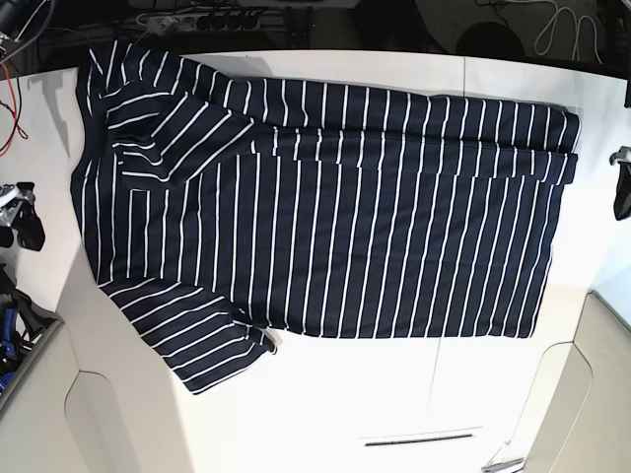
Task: Fold the T-shirt properly
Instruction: 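Release the shirt and raise both grippers away, then grasp the folded edge of the shirt with both grippers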
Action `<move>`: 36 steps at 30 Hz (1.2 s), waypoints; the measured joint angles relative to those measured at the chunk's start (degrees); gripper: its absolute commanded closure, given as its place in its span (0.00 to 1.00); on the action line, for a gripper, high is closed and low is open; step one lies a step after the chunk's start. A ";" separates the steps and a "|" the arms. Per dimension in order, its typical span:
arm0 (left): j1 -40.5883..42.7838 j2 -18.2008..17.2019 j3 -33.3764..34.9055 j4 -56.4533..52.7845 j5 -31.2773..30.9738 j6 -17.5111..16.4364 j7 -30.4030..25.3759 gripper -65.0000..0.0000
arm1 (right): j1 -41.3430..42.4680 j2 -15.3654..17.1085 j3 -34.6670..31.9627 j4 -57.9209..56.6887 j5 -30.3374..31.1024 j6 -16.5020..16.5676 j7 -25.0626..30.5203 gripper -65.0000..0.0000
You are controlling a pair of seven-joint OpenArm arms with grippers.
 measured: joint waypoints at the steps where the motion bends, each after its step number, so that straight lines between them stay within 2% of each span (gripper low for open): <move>1: -0.76 0.04 0.00 -0.90 0.09 0.04 -0.74 0.48 | 0.28 0.00 0.00 -0.59 -0.35 -0.28 0.35 0.42; 6: -5.86 -0.22 1.01 -6.10 -0.37 0.04 -1.31 0.48 | 4.39 -0.04 0.07 -7.28 -2.56 -0.24 1.92 0.42; 10: -10.99 -1.55 5.92 -11.63 0.46 0.11 -1.88 0.48 | 9.86 0.07 0.11 -15.76 -2.60 -0.33 3.45 0.42; 17: -22.05 -1.77 14.78 -21.99 6.34 0.35 -5.64 0.48 | 18.88 0.09 -0.07 -28.94 -3.06 -0.26 4.33 0.42; 21: -28.30 -1.95 20.70 -28.26 10.54 2.78 -9.60 0.48 | 22.29 0.09 -2.40 -34.95 -8.26 -0.31 9.75 0.42; 29: -41.48 -2.05 31.95 -47.12 14.51 3.13 -15.37 0.48 | 23.30 -0.26 -9.16 -45.55 -14.73 -0.68 22.23 0.41; 36: -49.03 -1.40 36.83 -60.24 16.09 3.21 -18.27 0.48 | 23.41 -1.68 -10.01 -50.27 -14.84 -0.72 25.33 0.41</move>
